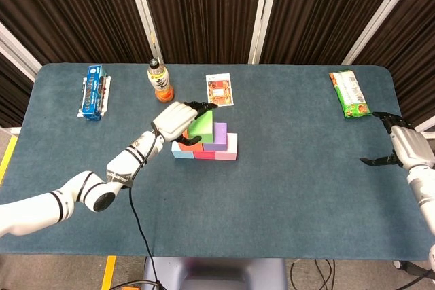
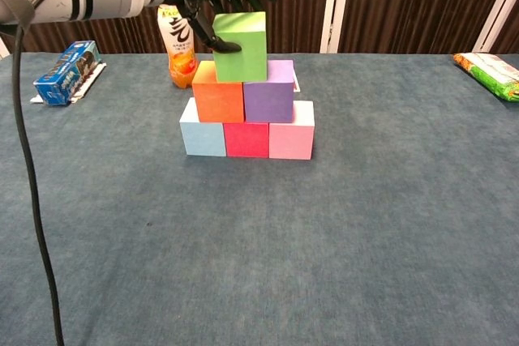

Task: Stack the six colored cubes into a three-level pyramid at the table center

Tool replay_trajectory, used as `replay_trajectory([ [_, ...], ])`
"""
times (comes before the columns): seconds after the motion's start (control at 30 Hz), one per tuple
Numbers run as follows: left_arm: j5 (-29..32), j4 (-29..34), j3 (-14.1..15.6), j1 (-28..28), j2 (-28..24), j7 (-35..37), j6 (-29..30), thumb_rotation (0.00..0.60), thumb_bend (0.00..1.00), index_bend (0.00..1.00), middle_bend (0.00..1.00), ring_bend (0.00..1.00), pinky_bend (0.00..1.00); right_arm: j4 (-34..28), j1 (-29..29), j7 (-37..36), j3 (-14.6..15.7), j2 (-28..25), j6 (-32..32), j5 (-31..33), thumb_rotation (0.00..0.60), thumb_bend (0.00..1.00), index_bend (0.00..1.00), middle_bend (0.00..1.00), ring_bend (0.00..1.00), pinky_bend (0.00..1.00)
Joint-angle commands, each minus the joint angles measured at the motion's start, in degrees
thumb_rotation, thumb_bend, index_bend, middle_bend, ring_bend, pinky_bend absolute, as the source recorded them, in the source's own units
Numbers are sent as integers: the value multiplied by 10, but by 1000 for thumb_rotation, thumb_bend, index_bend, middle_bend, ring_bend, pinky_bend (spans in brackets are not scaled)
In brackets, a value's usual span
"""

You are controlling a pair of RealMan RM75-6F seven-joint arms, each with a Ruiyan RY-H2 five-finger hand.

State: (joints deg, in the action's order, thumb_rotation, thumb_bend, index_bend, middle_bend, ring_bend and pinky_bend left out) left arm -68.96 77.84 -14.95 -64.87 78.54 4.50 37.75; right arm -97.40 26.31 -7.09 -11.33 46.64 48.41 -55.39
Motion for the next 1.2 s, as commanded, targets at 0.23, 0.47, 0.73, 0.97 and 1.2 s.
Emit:
replay_trajectory([
  [0.23,8,24,-1,4,-19,-2,-3,600,305,0,0,0,166,2,-2,-7,-1,0,-2,0,600,69,197,164,0,0],
  [0.47,3,55,-15,21,-41,16,31,600,305,0,0,0,129,-4,-10,-23,-6,-8,7,-8,600,68,196,163,0,0],
  [0.73,4,93,-14,104,-100,32,131,600,305,0,0,0,128,0,-39,-70,-9,-15,42,-53,600,68,203,163,0,0],
  [0.97,-5,118,29,181,-122,-9,206,600,304,9,42,26,140,13,-52,-103,-3,-5,50,-90,600,68,206,165,0,0],
  [1.2,-23,169,68,277,-138,-25,310,600,297,57,78,57,147,27,-99,-146,20,28,145,-193,600,69,152,159,0,27],
])
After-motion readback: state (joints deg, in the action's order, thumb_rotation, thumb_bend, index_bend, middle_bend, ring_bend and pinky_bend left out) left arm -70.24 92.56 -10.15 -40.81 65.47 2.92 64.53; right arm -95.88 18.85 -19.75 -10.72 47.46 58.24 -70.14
